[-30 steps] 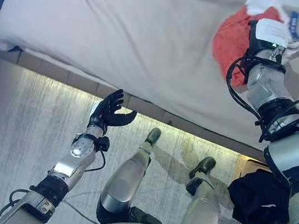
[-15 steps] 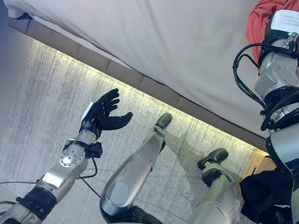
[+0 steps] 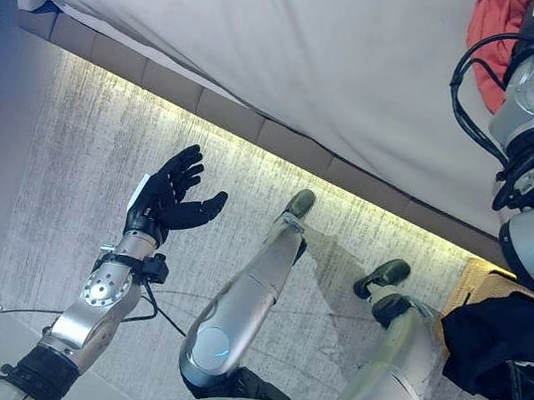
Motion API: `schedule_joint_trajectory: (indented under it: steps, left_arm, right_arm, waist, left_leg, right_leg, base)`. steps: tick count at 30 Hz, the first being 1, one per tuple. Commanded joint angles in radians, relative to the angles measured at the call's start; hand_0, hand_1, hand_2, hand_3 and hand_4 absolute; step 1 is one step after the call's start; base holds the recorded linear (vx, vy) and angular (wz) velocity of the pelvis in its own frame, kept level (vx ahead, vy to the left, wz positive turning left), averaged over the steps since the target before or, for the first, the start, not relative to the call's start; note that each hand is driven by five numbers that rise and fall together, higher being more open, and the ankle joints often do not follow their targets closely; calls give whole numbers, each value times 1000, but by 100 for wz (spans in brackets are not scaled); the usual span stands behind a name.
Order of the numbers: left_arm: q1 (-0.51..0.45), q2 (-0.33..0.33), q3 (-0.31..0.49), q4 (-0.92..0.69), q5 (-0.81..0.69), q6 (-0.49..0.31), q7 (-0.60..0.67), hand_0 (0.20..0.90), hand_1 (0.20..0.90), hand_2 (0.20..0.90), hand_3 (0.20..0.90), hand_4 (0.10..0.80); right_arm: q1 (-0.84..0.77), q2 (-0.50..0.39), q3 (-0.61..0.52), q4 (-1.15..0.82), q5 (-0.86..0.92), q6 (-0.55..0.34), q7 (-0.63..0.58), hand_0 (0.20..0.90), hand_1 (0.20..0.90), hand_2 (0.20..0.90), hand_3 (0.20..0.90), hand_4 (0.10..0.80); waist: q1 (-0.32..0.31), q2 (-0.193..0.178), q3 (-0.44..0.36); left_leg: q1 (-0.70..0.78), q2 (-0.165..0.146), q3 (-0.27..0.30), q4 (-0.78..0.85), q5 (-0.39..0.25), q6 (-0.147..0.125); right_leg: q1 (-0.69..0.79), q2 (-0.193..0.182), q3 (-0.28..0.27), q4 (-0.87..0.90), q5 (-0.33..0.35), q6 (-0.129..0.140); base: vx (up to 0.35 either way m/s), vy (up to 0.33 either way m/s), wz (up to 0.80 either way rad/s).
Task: Pick up the clothes from the bed and place them into the basket
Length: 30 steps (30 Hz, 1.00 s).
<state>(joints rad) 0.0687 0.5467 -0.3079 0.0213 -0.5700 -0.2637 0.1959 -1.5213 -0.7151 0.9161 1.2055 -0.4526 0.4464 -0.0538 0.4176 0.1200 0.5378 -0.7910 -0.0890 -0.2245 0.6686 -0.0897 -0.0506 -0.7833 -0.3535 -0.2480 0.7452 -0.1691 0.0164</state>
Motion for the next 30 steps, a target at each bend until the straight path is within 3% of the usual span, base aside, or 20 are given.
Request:
schedule_joint_trajectory:
  steps: [1,10,16,23,27,30]
  left_arm:
    - [5,27,68,-89,-13,-79,-5,900,900,900,900,800]
    - [-33,25,41,-44,14,-37,-23,900,900,900,900,800]
    - [-81,20,55,16,21,6,2,900,900,900,900,800]
    - [-60,2,40,79,38,85,-25,900,900,900,900,800]
    - [-28,-20,-3,169,48,152,-33,900,900,900,900,800]
    - [-17,-47,-12,239,17,158,-59,900,900,900,900,800]
  right_arm:
    - [-72,-82,58,3,20,-20,-74,300,300,300,200,100]
    - [-36,-100,-31,-61,127,-137,-209,300,300,300,200,100]
    - [-13,-148,-76,-144,202,-177,-238,300,300,300,200,100]
    - [54,-204,-179,-217,422,-272,-244,300,300,300,200,100]
    - [138,-230,-252,-300,538,-354,-238,300,300,300,200,100]
    - [179,-239,-299,-316,567,-394,-227,300,300,300,200,100]
  waist:
    - [-2,62,-18]
    - [-34,29,-18]
    - [-67,-22,-18]
    - [-107,-81,-173]
    - [-160,-119,-293]
    - [-186,-129,-355]
  left_leg:
    - [38,23,48,-57,-27,65]
    - [266,44,62,-161,-18,56]
    - [487,69,83,-249,-18,43]
    - [656,131,107,-426,37,19]
    - [751,172,147,-560,88,6]
    - [805,189,170,-655,124,-7]
  right_leg:
    - [92,30,-13,110,-94,-14]
    - [322,14,-26,-26,-67,8]
    - [575,11,-42,-179,-32,22]
    - [782,57,-56,-441,63,31]
    - [853,93,-30,-582,132,60]
    - [886,115,-12,-667,175,80]
  base:
    - [-23,-18,-5]
    - [11,10,-9]
    - [55,0,-17]
    - [113,9,-14]
    - [128,14,-24]
    - [128,19,-27]
